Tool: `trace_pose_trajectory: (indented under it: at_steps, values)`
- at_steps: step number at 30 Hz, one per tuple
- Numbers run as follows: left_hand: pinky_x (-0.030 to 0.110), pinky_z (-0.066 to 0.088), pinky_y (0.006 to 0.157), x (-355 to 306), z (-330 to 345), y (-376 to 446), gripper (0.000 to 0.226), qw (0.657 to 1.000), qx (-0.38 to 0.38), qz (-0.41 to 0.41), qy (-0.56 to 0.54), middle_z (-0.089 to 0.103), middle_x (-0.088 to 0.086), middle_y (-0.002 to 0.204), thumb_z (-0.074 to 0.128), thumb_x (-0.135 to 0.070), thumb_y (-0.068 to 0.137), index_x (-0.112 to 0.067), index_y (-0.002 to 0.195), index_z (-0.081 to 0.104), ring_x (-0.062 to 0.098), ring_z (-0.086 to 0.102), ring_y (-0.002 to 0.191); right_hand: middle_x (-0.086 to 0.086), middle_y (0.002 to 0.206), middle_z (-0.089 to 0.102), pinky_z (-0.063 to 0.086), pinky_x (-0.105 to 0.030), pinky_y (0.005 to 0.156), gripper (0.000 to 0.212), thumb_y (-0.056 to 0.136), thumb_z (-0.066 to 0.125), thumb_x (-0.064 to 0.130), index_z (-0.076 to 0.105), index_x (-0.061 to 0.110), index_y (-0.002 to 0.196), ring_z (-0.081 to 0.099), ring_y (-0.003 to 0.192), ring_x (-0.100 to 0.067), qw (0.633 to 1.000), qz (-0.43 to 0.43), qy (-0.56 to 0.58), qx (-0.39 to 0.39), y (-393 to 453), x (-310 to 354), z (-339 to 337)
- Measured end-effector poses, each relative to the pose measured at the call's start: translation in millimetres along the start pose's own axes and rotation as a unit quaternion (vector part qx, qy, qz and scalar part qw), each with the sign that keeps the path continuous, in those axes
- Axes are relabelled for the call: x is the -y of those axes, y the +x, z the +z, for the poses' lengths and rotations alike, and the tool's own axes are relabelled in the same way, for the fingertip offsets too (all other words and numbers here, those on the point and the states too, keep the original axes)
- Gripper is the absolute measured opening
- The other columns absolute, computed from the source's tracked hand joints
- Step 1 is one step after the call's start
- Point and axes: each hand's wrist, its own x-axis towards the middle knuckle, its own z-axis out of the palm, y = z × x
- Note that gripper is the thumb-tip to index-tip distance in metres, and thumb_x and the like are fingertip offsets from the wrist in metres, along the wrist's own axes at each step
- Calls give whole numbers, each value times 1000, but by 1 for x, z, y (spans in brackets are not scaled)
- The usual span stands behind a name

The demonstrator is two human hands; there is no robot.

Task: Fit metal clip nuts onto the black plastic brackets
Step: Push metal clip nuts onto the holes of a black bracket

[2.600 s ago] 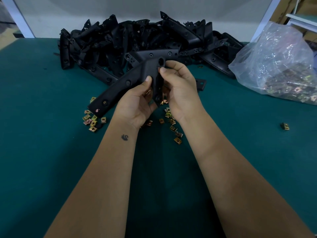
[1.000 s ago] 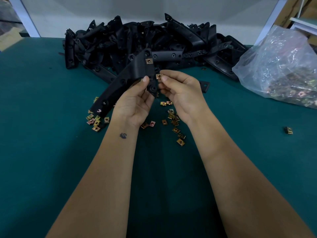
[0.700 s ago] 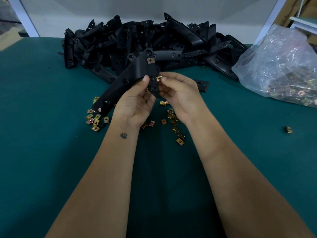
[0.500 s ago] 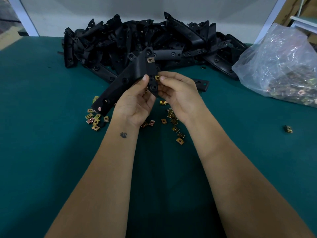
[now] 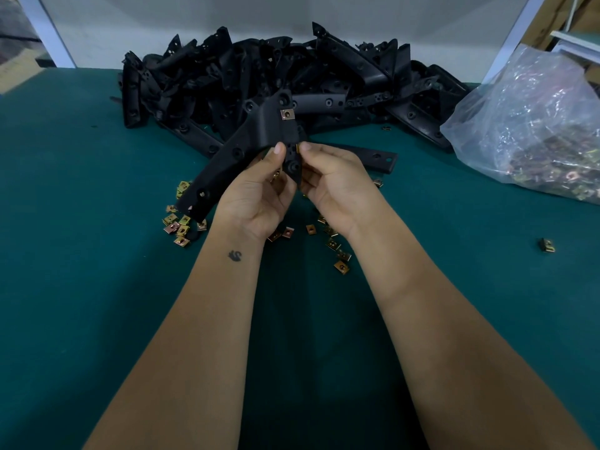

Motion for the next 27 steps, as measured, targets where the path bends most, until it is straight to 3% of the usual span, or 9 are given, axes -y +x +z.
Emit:
trace_pose_trajectory:
  at_steps: [4,8,10,12,16,19,23,27]
  values:
    - [15,53,61,-1,0,-1,5,1000,-1,12,5,72,-3,88,66,-13,91,-13,90,71,6,66,77,-9,94,67,52,-27,81,18,102,48,10,65,4,96,63,85,-15,1000,1,-11,-5,-1,-2,6]
    - [14,53,57,0,1,-3,34,1000,4,22,7,73,-6,73,64,-10,92,-18,61,77,2,67,64,-10,99,68,52,-25,82,24,104,44,12,64,-1,109,63,90,-16,1000,9,-26,-10,-3,-2,10]
    - [14,53,58,1,1,-3,39,1000,16,23,7,73,-7,72,63,-10,93,-18,58,77,2,68,64,-10,99,68,51,-25,79,25,104,43,13,63,-1,110,63,89,-15,999,9,-33,-16,-3,-2,12]
    - [13,53,59,0,1,-4,38,999,26,23,1,73,-6,74,62,-10,93,-18,60,78,2,68,66,-9,99,68,50,-25,77,23,104,44,12,64,2,105,63,88,-14,999,6,-39,-22,-4,-2,13]
    - [15,53,58,2,0,-3,27,999,30,28,-14,73,-3,77,62,-9,92,-14,71,77,5,69,68,-12,98,68,50,-34,91,21,102,47,10,65,5,92,62,93,-20,998,-9,-46,-33,-5,-2,13]
    - [13,52,57,3,-1,-1,39,999,33,36,10,72,-6,73,59,-9,95,-18,63,78,3,68,66,-16,102,67,48,-39,98,17,99,52,8,66,7,88,61,102,-27,994,-19,-92,-51,-5,-3,16]
    - [13,52,57,2,-1,-1,34,999,25,38,4,73,-5,76,60,-9,94,-17,66,78,3,69,69,-15,96,65,49,-33,88,18,98,53,6,65,6,85,59,95,-24,997,-17,-56,-58,-7,-3,21]
    - [15,53,59,2,-1,0,6,999,6,40,-25,73,2,86,64,-9,91,-7,92,70,9,70,75,-12,92,65,49,-33,87,17,97,56,8,66,8,84,60,92,-21,997,-27,-43,-56,-7,-3,22]
